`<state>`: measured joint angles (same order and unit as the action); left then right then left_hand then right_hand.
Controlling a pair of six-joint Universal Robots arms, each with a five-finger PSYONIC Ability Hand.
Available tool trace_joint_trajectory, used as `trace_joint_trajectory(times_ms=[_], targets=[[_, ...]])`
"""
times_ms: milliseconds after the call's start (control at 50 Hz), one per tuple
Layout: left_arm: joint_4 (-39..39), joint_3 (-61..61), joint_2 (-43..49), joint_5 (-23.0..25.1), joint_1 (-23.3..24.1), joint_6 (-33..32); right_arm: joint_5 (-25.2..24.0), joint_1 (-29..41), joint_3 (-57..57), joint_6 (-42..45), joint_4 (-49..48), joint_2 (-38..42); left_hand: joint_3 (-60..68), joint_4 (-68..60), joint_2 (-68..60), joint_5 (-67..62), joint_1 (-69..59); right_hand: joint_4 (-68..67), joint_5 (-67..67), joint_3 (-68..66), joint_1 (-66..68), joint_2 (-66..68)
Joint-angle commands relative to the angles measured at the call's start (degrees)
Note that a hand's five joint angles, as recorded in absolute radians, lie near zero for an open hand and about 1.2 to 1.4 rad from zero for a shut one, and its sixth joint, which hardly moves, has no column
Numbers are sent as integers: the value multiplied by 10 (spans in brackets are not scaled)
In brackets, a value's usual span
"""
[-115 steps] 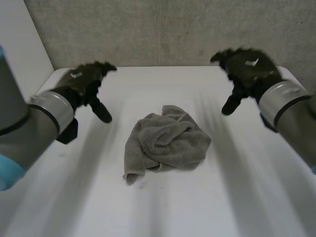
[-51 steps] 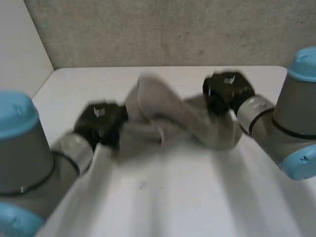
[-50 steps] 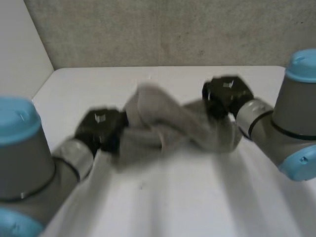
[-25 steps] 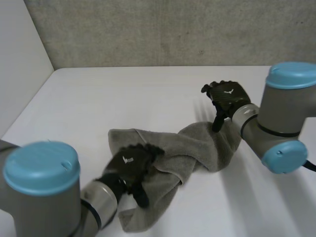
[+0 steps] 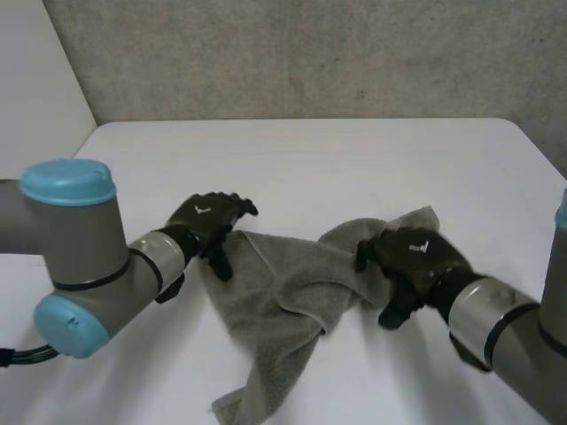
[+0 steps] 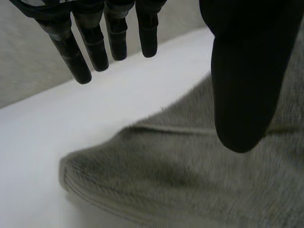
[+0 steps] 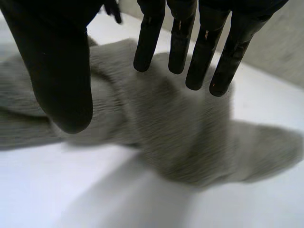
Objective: Fold the towel.
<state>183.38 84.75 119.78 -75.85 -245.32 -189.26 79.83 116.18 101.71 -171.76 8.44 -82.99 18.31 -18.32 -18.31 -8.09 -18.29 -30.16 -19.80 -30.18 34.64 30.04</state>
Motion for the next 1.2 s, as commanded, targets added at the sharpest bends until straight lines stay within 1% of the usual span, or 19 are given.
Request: trace_joint_trajectory(times_ms=[20,160,320,360,480,520,540,580,680,760,800,900,1080,1100,1120,1140,1160,1180,1200], targets=[[5,-45,76,24,-5,-77,-26,11,27,-81,-12,22,44,-43,-43,-46,-44,-23,-27,-23,-22,24],[3,-84,114,25,-5,-78,-24,28,31,-100,-74,51,60,-60,-60,-63,-61,59,56,60,-104,-58],[6,-107,135,25,1,-79,-23,38,9,-129,-111,121,92,-92,-92,-95,-93,118,115,119,-163,-117],[7,-118,140,25,3,-78,-18,48,-7,-135,-129,150,104,-104,-104,-106,-104,162,158,162,-207,-161],[6,-131,150,25,5,-77,6,56,-28,-140,-154,180,126,-126,-126,-128,-126,162,158,162,-207,-161],[6,-137,154,25,5,-77,31,62,-42,-141,-174,192,126,-126,-126,-128,-126,154,150,154,-199,-153],[6,-137,154,25,5,-77,31,63,-42,-141,-174,192,126,-126,-126,-128,-126,154,150,154,-198,-153],[6,-142,157,25,6,-77,53,65,-56,-142,-193,204,128,-127,-128,-130,-128,145,142,145,-190,-144],[7,-155,165,24,7,-76,71,69,-84,-147,-211,228,126,-126,-126,-128,-126,132,128,132,-177,-131],[7,-158,166,24,7,-75,77,70,-107,-169,-212,252,124,-124,-124,-126,-124,115,111,115,-160,-114],[7,-159,166,23,7,-75,77,70,-126,-202,-208,273,124,-124,-124,-126,-124,100,96,100,-145,-99],[6,-158,165,23,7,-74,77,71,-146,-232,-207,294,119,-119,-119,-121,-119,98,95,98,-143,-97],[6,-158,164,22,7,-72,78,83,-165,-242,-207,302,114,-114,-114,-116,-114,85,81,85,-129,-84],[7,-158,165,22,6,-72,78,82,-165,-244,-207,305,114,-114,-114,-116,-114,-5,-9,-5,-40,6],[7,-158,165,22,6,-72,80,82,-165,-244,-209,307,114,-114,-114,-116,-114,-144,-148,-144,100,146],[7,-158,164,22,6,-72,80,82,-165,-244,-209,307,114,-114,-114,-116,-114,-146,-149,-146,101,147],[7,-158,164,22,6,-71,84,82,-160,-245,-213,305,114,-114,-114,-116,-114,-274,-278,-274,229,275],[7,-158,164,22,6,-71,84,82,-160,-245,-213,305,114,-114,-114,-116,-114,-275,-279,-275,230,276],[7,-158,163,21,6,-71,94,79,-155,-245,-214,298,114,-114,-114,-116,-114,-430,-434,-430,385,431]])
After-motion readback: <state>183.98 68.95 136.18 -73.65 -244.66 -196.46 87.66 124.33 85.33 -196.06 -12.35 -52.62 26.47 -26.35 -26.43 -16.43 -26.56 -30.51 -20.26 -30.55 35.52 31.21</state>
